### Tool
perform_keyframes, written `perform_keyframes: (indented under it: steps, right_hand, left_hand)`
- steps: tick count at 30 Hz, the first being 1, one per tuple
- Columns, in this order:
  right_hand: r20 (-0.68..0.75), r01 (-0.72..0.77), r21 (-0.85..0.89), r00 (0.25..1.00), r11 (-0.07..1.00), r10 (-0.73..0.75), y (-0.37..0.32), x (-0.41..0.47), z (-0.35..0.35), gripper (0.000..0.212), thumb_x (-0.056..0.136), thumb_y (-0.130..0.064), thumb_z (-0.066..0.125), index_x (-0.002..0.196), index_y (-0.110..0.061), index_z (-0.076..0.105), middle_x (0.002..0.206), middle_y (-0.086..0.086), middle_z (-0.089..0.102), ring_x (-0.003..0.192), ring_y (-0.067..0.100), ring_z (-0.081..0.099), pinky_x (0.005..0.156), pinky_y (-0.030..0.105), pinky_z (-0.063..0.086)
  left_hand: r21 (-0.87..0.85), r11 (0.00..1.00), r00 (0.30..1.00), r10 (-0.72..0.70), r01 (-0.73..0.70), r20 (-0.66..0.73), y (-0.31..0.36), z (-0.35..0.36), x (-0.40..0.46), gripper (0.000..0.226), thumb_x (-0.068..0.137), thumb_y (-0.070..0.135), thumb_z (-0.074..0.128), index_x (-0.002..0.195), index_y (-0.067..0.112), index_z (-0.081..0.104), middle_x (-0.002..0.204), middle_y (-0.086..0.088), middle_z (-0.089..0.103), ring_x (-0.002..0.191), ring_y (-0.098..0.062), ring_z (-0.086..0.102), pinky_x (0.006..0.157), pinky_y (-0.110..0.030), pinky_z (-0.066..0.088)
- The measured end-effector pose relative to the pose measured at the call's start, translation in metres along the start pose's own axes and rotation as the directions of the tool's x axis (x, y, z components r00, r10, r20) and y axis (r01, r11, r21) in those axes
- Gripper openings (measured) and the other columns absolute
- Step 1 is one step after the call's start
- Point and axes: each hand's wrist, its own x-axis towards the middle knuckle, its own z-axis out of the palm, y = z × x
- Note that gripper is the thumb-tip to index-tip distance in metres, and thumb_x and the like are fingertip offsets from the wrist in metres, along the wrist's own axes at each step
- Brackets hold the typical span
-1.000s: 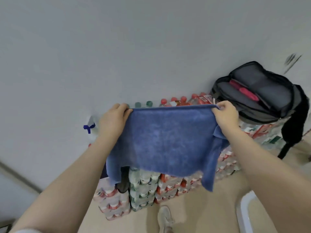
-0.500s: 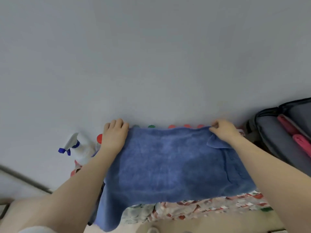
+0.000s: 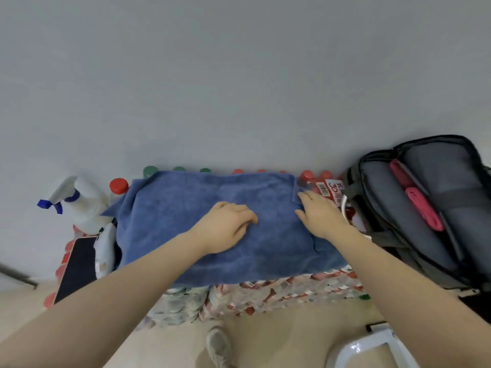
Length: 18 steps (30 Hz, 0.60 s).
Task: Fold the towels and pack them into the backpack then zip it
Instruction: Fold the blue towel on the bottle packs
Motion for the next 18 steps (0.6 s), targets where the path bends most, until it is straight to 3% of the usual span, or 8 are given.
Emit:
perform_keyframes:
  steps: [2,5,7,10,12,15,18]
  right_hand:
    - [-0.031,0.006,-0.057,0.999,0.998,-0.008,0.006,0.003,0.0,0.049,0.094,-0.023,0.044,0.139,-0.009,0.032,0.143,0.013,0.036,0.131,0.031,0.035,0.106,0.039,0.029]
    - [-0.027,0.029,-0.107,0.999,0.994,-0.032,0.017,0.011,-0.006,0.047,0.09,-0.021,0.049,0.134,-0.01,0.037,0.135,0.014,0.042,0.121,0.035,0.043,0.091,0.042,0.039]
    - [0.018,0.059,-0.086,0.998,0.994,-0.058,0.022,0.018,-0.012,0.042,0.089,-0.019,0.051,0.13,-0.011,0.041,0.13,0.015,0.043,0.114,0.036,0.048,0.081,0.041,0.041]
    - [0.006,0.109,-0.106,0.994,0.988,-0.109,0.026,0.032,-0.024,0.028,0.092,-0.012,0.041,0.118,-0.005,0.05,0.122,0.017,0.053,0.108,0.036,0.052,0.083,0.04,0.041]
    - [-0.032,0.066,0.056,0.997,0.996,-0.065,0.034,0.039,-0.035,0.031,0.093,-0.008,0.037,0.119,-0.001,0.052,0.125,0.022,0.054,0.112,0.037,0.053,0.089,0.037,0.04]
    - [0.002,0.046,0.438,0.999,0.898,-0.053,0.056,0.05,-0.053,0.033,0.093,-0.007,0.036,0.12,0.0,0.054,0.125,0.023,0.055,0.115,0.034,0.052,0.084,0.031,0.039]
    - [0.139,-0.048,0.743,0.987,0.667,-0.084,0.075,0.057,-0.068,0.016,0.091,-0.009,0.04,0.087,-0.008,0.056,0.086,0.019,0.058,0.073,0.026,0.058,0.062,0.032,0.039]
  left_hand:
    - [-0.032,0.998,0.998,0.052,-0.051,0.032,0.011,0.013,-0.004,0.044,0.08,0.011,0.035,0.113,0.011,0.063,0.115,-0.006,0.065,0.109,-0.026,0.057,0.099,-0.031,0.037]
    - [-0.008,1.0,0.994,-0.016,0.017,0.109,0.026,0.02,-0.01,0.051,0.082,0.006,0.034,0.13,0.011,0.051,0.134,-0.006,0.052,0.126,-0.022,0.043,0.109,-0.027,0.026]
    - [0.071,0.993,0.986,-0.098,0.089,0.134,0.036,0.024,-0.006,0.053,0.085,0.015,0.028,0.136,0.016,0.042,0.137,-0.004,0.048,0.127,-0.022,0.04,0.109,-0.029,0.027]
    - [0.255,0.946,0.966,-0.233,0.199,0.109,0.054,0.03,0.015,0.043,0.095,0.028,0.031,0.137,0.024,0.04,0.13,-0.003,0.048,0.118,-0.025,0.042,0.097,-0.031,0.033]
    - [0.22,0.937,0.958,-0.286,0.271,0.038,0.07,0.038,0.032,0.044,0.093,0.034,0.027,0.127,0.022,0.052,0.124,-0.004,0.05,0.108,-0.027,0.047,0.085,-0.032,0.037]
    - [-0.074,0.943,0.914,-0.331,0.323,-0.233,0.105,0.058,0.059,0.043,0.09,0.033,0.03,0.11,0.014,0.062,0.118,-0.004,0.053,0.086,-0.027,0.056,0.066,-0.033,0.044]
    - [-0.254,0.872,0.838,-0.478,0.418,-0.263,0.148,0.076,0.093,0.027,0.094,0.032,0.044,0.11,0.014,0.057,0.118,0.001,0.049,0.075,-0.021,0.052,0.066,-0.039,0.048]
